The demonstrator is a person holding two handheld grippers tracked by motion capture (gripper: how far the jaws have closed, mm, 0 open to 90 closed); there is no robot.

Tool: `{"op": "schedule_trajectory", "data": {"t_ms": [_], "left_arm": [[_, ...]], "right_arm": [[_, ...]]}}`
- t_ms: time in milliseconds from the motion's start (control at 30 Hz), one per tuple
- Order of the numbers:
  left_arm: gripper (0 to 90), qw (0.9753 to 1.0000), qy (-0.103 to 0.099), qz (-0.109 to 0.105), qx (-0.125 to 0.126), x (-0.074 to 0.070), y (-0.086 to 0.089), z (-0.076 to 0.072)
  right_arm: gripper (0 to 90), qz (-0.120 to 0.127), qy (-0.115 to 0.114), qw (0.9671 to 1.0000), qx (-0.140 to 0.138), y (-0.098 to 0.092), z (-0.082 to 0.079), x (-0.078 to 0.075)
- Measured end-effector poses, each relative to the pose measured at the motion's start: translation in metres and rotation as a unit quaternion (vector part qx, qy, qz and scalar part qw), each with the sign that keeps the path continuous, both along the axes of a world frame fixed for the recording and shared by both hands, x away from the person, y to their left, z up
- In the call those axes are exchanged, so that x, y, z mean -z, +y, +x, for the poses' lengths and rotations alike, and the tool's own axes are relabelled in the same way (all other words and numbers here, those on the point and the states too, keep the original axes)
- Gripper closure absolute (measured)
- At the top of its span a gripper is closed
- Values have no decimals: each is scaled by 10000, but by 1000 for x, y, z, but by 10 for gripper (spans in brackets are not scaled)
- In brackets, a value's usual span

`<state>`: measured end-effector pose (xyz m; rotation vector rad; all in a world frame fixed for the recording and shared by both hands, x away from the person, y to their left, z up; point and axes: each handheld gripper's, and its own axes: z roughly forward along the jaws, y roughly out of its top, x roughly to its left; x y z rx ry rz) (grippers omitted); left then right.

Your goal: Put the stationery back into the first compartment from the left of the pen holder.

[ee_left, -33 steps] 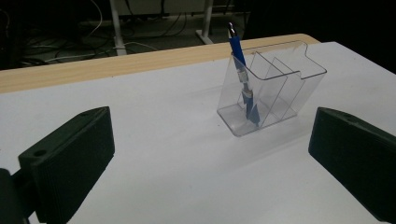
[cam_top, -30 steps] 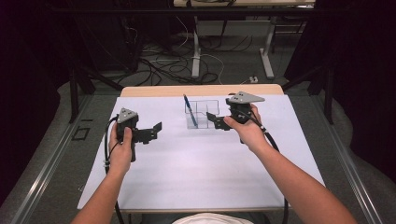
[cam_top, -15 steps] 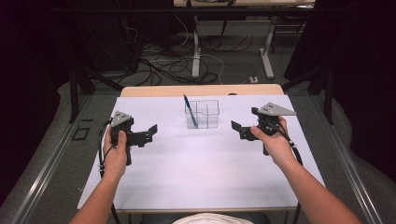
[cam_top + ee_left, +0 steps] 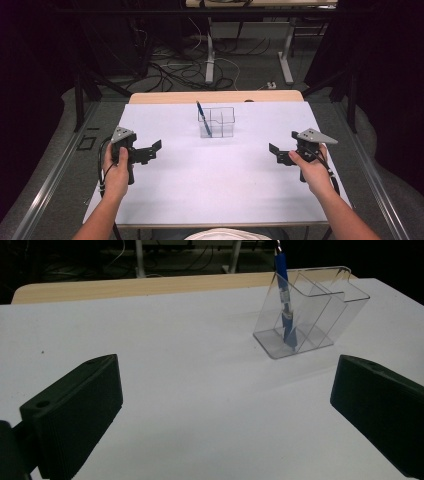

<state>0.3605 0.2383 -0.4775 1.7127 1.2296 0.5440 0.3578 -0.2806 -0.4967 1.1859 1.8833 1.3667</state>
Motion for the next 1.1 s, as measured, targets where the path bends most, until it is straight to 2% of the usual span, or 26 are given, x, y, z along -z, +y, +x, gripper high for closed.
{"op": "schedule_trajectory", "data": {"t_ms": [167,333,367,400,567,700,767,800,833,1100], "left_arm": [[4,9999,74,13,-79,6,8,-3],[4,9999,74,6,-155,12,15,-6],[4,9998,94,7,-170,13,16,-6],[4,9998,82,13,-186,14,17,-6],[4,9995,103,-10,-284,20,22,-6],[4,9993,140,-3,-358,24,25,-6],[4,9991,148,17,-387,27,26,-5],[4,9990,185,12,-401,28,26,-5],[4,9990,169,36,-413,29,27,-5],[4,9983,280,81,-496,36,31,-3]], "right_arm": [[0,60,50,9995,298,-15,-3,14],[0,86,76,9990,426,-26,-3,22],[0,24,81,9988,483,-28,-3,23],[0,81,73,9988,477,-29,-2,25],[0,-92,115,9983,568,-33,-2,33],[0,-98,107,9980,620,-37,-1,40],[0,-126,208,9971,721,-39,-2,42],[1,-123,160,9974,696,-41,-1,43],[2,-110,232,9970,727,-42,-1,44],[12,-27,270,9965,789,-48,1,48]]}}
